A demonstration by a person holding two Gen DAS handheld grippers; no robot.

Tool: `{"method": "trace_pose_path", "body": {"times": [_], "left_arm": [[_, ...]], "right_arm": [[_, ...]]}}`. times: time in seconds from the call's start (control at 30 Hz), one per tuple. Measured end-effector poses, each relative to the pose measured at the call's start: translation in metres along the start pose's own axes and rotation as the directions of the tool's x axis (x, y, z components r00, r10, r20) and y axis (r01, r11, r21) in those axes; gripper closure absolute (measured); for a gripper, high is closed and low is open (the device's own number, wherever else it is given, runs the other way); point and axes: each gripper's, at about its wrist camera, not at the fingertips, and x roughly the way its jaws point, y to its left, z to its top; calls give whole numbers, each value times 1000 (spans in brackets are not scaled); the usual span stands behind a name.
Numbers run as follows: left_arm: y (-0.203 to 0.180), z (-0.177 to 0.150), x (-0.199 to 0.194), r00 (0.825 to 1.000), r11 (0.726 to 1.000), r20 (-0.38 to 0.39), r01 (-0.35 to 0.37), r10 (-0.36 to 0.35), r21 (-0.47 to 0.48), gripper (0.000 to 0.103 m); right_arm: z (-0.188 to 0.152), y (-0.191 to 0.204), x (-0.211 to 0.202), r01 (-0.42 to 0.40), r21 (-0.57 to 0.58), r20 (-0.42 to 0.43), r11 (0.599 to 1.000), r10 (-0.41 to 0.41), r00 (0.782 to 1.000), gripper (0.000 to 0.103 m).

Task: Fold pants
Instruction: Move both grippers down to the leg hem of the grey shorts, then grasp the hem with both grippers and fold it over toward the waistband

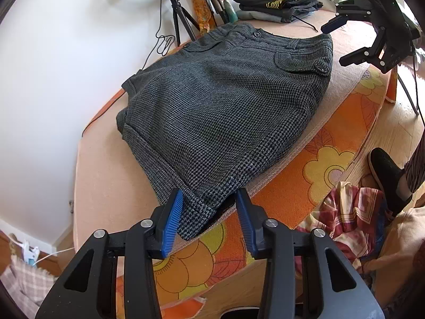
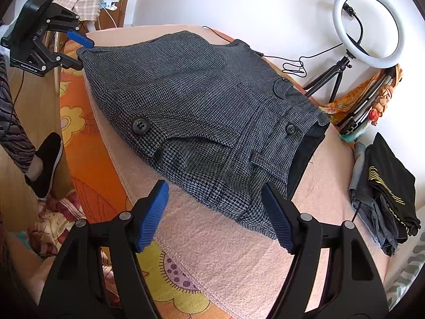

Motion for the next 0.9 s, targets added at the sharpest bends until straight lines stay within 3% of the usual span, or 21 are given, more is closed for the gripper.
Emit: {"method": "trace_pose_path", "body": {"times": [0.23, 0.3, 0.33, 0.43, 0.47, 0.57, 0.63, 0.7, 0.77, 0.9], "left_arm": [[4, 1, 4, 998, 998, 0, 57, -57, -20, 79], [3, 1, 4, 999, 998, 1, 54, -54, -16, 79], [1, 1, 3, 999, 999, 4, 50, -50, -11, 79], [-1, 0, 4, 1000, 1000, 1, 27, -27, 2, 66], [-1, -1, 5, 1000, 1000, -2, 25, -25, 1, 57], [1, -3, 9, 1000, 1000, -18, 11, -11, -1, 54], [3, -3, 14, 999, 1000, -40, 9, -10, -8, 61], [5, -2, 14, 998, 998, -32, 60, -60, -24, 76], [7, 1, 11, 996, 996, -10, 87, -88, -32, 85], [20, 5, -3, 989, 986, 64, 140, -135, -86, 89]], "right_arm": [[0, 0, 11, -4, -11, -24, 1000, 4, 1000, 35], [1, 3, 15, 8, -33, -33, 999, -9, 999, 40], [3, 4, 17, 11, -40, -42, 999, -12, 999, 47], [7, 3, 21, -10, -27, -55, 1000, 8, 998, 69], [8, 2, 21, -3, -22, -52, 1000, 2, 999, 76], [14, -5, 15, 6, 21, -28, 1000, -5, 1000, 86], [18, -11, 10, -2, 54, -6, 999, 2, 1000, 87], [21, -13, 7, 8, 62, 4, 998, -8, 1000, 88], [24, -13, 8, 12, 63, 1, 998, -12, 1000, 89], [27, -11, 6, 25, 60, 2, 998, -25, 1000, 90]]}}
